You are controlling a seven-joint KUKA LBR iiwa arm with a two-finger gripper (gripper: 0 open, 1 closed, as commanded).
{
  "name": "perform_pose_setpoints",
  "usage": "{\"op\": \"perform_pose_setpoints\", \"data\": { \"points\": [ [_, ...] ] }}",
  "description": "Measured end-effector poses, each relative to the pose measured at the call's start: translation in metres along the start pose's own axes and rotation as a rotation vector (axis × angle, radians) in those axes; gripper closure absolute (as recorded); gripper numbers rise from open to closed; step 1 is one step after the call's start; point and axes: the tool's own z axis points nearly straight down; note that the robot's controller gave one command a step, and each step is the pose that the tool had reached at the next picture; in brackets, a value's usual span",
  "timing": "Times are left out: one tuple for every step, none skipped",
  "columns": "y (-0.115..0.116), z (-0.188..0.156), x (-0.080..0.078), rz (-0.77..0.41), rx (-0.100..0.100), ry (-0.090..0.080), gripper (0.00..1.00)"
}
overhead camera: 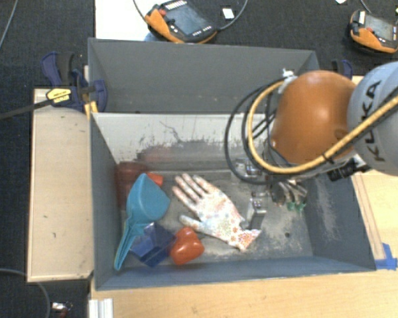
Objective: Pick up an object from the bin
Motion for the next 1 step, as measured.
{"op": "perform_pose_setpoints", "data": {
  "points": [
    [-0.0003, -0.0034, -0.0016, 0.003, -0.001, -0.007, 0.00]
  ]
}}
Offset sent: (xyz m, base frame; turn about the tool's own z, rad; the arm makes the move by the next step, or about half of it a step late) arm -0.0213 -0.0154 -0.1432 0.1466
